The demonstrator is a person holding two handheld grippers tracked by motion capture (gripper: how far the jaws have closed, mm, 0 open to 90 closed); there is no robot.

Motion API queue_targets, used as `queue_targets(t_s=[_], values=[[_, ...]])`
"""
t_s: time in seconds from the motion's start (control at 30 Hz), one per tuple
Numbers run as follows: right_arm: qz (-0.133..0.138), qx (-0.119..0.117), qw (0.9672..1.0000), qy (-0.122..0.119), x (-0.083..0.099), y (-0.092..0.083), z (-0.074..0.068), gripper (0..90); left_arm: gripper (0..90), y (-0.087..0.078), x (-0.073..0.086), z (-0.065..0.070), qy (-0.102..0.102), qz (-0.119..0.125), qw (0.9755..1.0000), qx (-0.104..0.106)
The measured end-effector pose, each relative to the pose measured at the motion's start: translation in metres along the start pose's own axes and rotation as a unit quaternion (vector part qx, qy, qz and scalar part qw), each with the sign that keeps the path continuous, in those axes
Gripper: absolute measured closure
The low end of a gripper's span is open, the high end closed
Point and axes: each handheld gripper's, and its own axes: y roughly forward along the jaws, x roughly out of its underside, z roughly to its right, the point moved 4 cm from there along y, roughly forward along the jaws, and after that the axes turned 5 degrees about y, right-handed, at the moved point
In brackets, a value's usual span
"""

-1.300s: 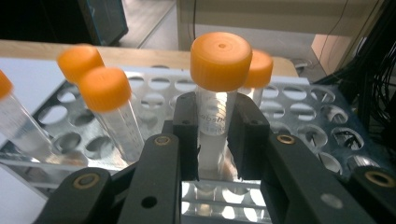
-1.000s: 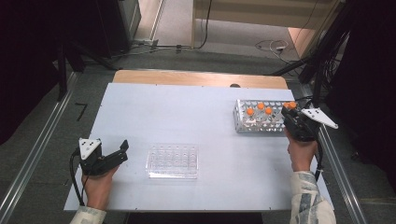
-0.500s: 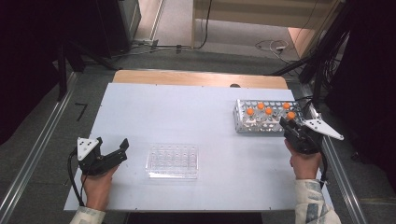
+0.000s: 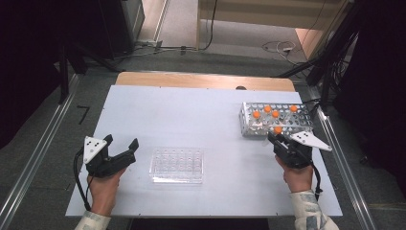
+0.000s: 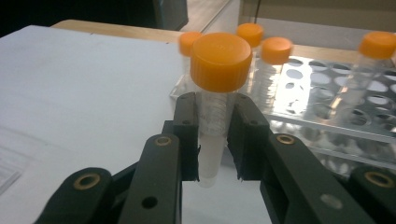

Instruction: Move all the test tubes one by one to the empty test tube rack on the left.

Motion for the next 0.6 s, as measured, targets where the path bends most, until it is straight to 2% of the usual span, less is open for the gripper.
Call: queue_targets(t_s=[0.03,0.1,0.13,0.17,0.3,0.47,0.6], values=[[-0.003,-0.004,1.0000,-0.003,0.001,0.001,-0.004,72.4,11.1,0.001,-0.004,0.007,0.002,0.000,0.9999,0.016],[-0.005,-0.011,0.9999,-0.007,0.001,0.004,-0.011,72.3,11.8,0.003,-0.008,0.016,0.008,0.002,0.9995,0.032],[-0.005,-0.014,0.9998,-0.009,0.001,0.005,-0.014,72.3,12.3,0.003,-0.008,0.016,0.008,0.002,0.9995,0.032],[-0.006,-0.019,0.9998,-0.010,0.001,0.006,-0.017,72.3,13.2,0.006,-0.012,0.025,0.013,0.001,0.9986,0.050],[-0.013,-0.038,0.9990,-0.018,0.003,0.011,-0.031,72.3,14.6,0.014,-0.016,0.047,0.029,-0.006,0.9960,0.085],[-0.024,-0.059,0.9976,-0.028,0.007,0.018,-0.047,72.3,15.5,0.022,-0.021,0.074,0.044,-0.011,0.9911,0.125],[-0.029,-0.071,0.9963,-0.039,0.009,0.021,-0.059,72.3,17.1,0.027,-0.025,0.096,0.057,-0.016,0.9856,0.158]])
